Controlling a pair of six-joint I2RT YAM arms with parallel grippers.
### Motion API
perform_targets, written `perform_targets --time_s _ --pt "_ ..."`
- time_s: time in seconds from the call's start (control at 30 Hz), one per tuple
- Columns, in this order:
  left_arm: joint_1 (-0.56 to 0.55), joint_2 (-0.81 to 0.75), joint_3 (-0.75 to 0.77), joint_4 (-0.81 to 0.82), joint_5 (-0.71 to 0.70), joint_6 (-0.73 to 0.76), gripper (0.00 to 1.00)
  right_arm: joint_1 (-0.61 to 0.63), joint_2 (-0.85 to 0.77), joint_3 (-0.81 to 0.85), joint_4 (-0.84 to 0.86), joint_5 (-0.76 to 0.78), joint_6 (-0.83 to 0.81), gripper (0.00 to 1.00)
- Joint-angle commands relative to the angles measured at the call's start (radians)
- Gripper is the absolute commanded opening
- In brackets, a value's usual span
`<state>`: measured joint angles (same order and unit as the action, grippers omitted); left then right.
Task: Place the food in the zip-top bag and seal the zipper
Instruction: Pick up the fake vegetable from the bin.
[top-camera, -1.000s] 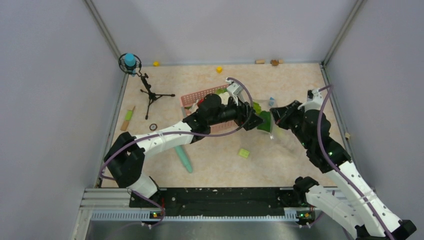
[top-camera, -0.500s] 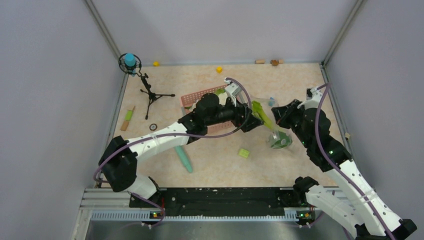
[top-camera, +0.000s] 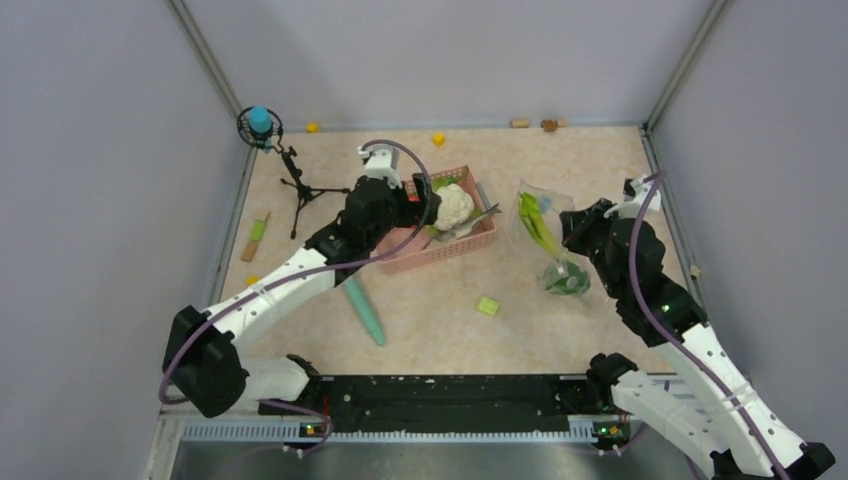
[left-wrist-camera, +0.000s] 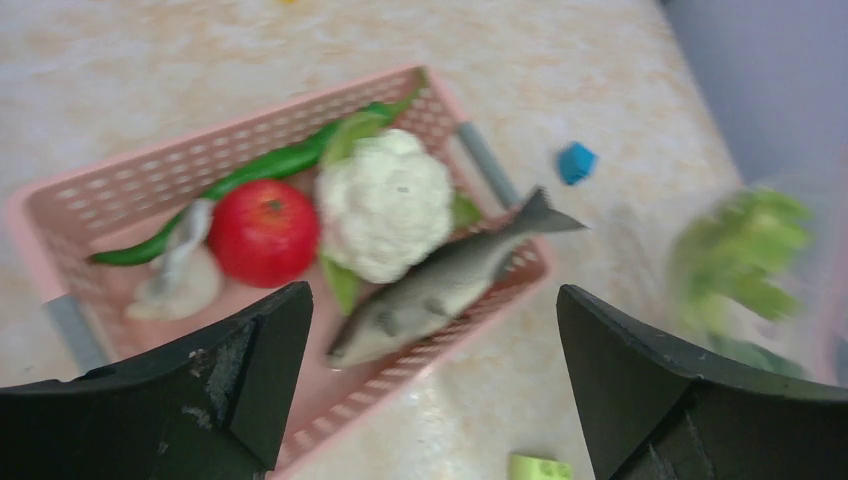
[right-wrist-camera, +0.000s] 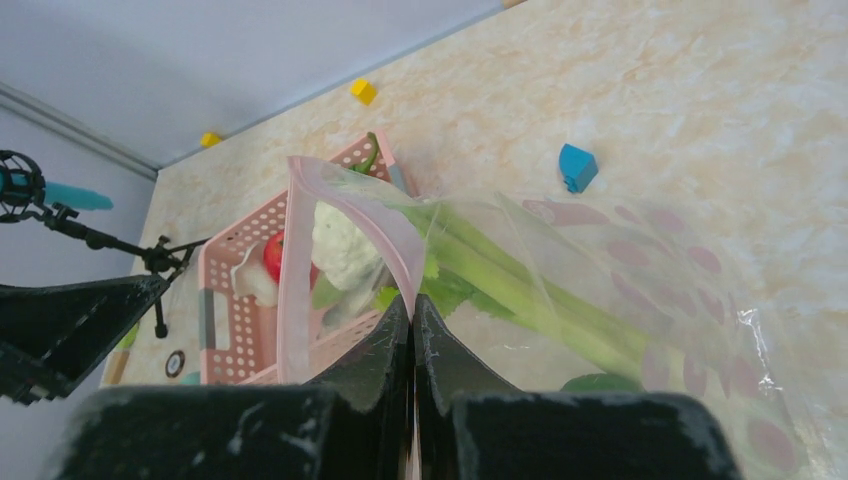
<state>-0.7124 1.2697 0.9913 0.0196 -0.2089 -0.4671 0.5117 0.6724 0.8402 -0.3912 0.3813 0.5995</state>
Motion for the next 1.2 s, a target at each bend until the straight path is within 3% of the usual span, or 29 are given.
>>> perform_targets --time_s 0.0,0.3,0.6,0.77,1.17 --pt "0.135 0.056 -0.013 -0.063 0.006 -0.083 0.97 -0.009 0.003 0.021 0.021 0.049 -0.034 0.00" --pt "0.179 0.174 0.057 -0.112 -0.143 -0.048 0.96 -0.009 0.011 0.011 0.021 0.092 -0.047 0.00" --pt "0.220 0.296 0.134 -0.162 -0.186 -0.001 0.80 -0.008 0.026 0.012 0.020 0.117 -0.056 0.00" --pt "0.276 0.353 0.158 -0.136 -0.052 0.034 0.73 -0.008 0.023 0.008 0.020 0.144 -0.050 0.00" --pt "0.288 0.437 0.215 -0.187 -0.078 0.081 0.60 -0.008 0.044 0.002 0.025 0.179 -0.051 0.00"
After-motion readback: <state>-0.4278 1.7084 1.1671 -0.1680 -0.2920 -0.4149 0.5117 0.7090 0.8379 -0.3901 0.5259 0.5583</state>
